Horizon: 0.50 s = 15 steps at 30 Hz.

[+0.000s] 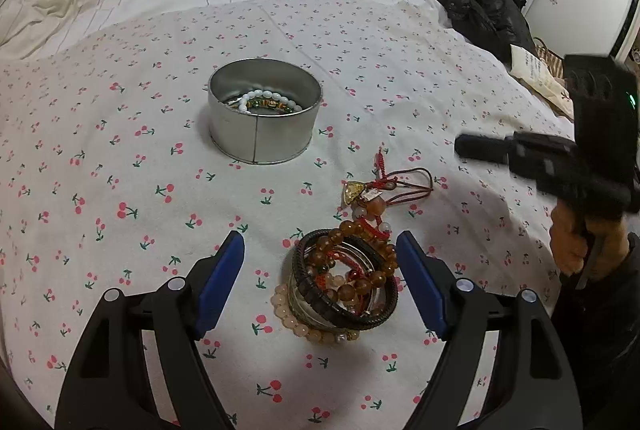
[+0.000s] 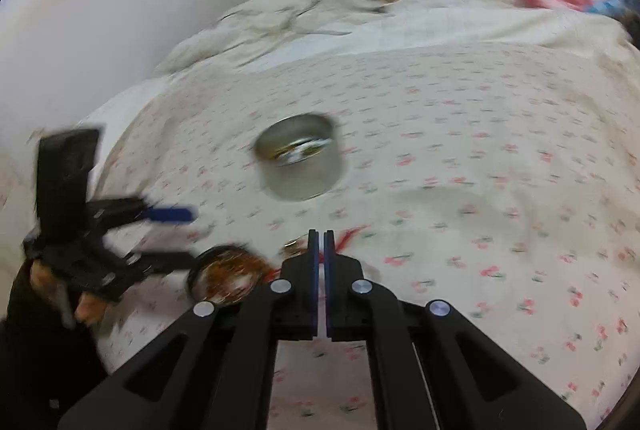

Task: Organize jewelry
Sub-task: 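Lift the tangled cords up from the pile with the right gripper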

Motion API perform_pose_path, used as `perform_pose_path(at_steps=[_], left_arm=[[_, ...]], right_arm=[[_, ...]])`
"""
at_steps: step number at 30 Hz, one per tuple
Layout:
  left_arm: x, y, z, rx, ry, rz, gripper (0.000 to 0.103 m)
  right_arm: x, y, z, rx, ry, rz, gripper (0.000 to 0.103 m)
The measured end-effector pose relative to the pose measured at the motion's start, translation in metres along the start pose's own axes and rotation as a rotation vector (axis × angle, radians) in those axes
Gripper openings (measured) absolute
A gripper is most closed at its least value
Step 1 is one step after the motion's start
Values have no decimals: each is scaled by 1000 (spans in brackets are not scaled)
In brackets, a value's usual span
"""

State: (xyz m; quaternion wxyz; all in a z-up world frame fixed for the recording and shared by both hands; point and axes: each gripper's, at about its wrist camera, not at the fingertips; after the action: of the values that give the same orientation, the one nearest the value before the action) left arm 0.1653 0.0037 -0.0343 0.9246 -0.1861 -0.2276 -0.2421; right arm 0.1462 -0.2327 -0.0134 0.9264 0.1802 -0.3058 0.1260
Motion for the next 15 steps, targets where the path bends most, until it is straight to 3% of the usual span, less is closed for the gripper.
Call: perform_pose_path(at_steps=[1, 2, 4, 7, 9, 11, 12, 15], left_arm=[[0, 2, 0, -1, 0, 8, 74], [0, 3, 0, -3, -1, 13, 74], [1, 3, 1, -6, -3, 16, 75], [0, 2, 2, -16, -6, 17, 75], [0, 1, 3, -14, -9, 13, 75], [0, 0, 5, -11, -14, 12, 75], [0, 1, 6, -12, -18, 14, 76], [0, 2, 10, -21, -26, 17, 76]], right_arm=[[-5, 10, -5, -52, 6, 60, 64], [-12, 20, -7, -93, 13, 126, 69], [-19, 37, -22, -133, 48, 236, 69], [-26, 39, -49, -288, 120, 300, 68], [-32, 32, -68, -323, 205, 307, 20], [-31, 27, -61, -294, 192, 273, 4], [-28, 25, -54, -256, 165, 246, 4], [-13, 6, -8, 40, -11, 66, 4]])
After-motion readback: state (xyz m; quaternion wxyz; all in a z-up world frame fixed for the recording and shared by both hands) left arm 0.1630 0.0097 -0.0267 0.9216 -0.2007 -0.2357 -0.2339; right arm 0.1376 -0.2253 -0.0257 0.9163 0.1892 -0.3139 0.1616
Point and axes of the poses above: each gripper's, at about its wrist camera, not at the fingertips, and z roughly against the way its jaws point, y to its left, x to its top, and after that the axes turned 4 degrees about y, right-handed
